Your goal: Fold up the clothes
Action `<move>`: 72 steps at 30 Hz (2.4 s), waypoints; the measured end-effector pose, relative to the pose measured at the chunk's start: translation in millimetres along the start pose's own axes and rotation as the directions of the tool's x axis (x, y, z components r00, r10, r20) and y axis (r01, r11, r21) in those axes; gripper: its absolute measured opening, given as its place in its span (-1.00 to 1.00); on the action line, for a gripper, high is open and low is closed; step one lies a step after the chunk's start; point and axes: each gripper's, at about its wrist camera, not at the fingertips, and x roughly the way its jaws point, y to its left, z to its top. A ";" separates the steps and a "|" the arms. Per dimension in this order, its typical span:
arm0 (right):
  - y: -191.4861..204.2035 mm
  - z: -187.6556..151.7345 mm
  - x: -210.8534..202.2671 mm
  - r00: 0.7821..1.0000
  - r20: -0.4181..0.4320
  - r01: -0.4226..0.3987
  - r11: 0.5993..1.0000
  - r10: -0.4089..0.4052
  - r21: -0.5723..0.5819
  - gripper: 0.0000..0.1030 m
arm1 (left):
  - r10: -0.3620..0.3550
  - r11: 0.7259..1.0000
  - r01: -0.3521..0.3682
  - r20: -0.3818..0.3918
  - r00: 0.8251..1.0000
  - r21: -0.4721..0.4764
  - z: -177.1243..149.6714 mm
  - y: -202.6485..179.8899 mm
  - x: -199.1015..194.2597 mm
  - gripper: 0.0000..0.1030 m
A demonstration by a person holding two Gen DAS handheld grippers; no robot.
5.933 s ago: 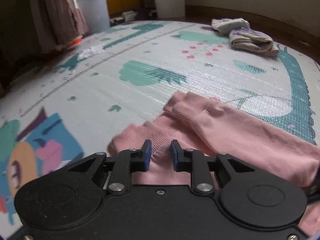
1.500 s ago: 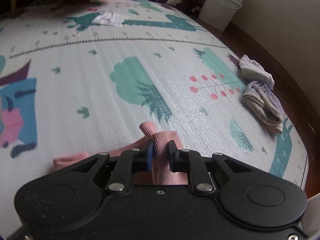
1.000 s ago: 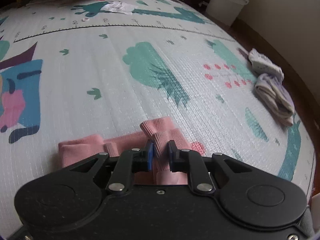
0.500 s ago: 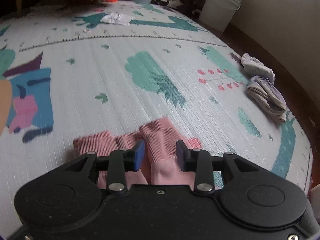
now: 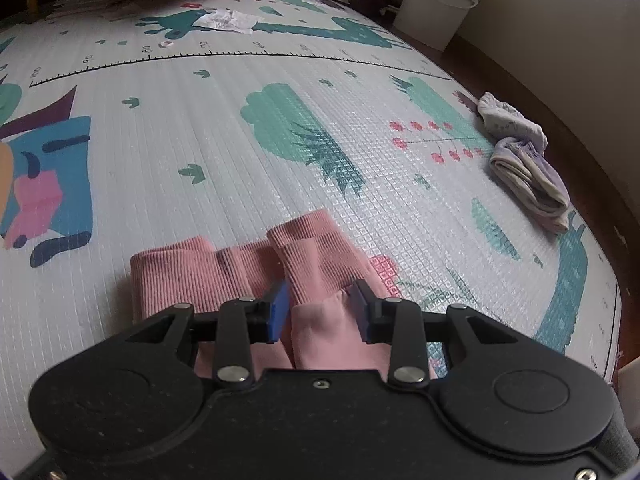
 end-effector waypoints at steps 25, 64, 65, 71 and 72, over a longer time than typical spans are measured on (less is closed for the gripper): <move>-50.8 2.9 -4.8 0.997 0.064 -0.059 0.894 0.033 0.445 -0.08 | 0.049 0.964 -0.029 -0.072 0.996 0.265 31.8 -4.0 38.7 -0.25; -44.0 -3.7 -32.8 0.992 0.076 0.054 0.884 -0.100 0.464 -0.21 | 0.020 0.973 -0.050 0.133 0.991 0.225 12.3 2.0 2.4 -0.32; -40.9 -1.6 -35.8 0.991 0.090 0.054 0.897 -0.103 0.439 -0.21 | 0.004 0.972 -0.038 0.145 0.989 0.231 10.2 1.6 -6.6 -0.32; -44.6 27.5 -22.0 0.983 0.175 -0.013 0.927 -0.057 0.375 -0.59 | -0.112 0.915 0.104 -0.003 0.994 0.389 -24.2 -26.4 0.3 -0.34; -50.4 29.5 -13.7 0.985 0.166 -0.031 0.917 -0.039 0.398 -0.60 | -0.094 0.905 0.091 -0.015 0.995 0.416 -33.0 -30.0 5.8 -0.34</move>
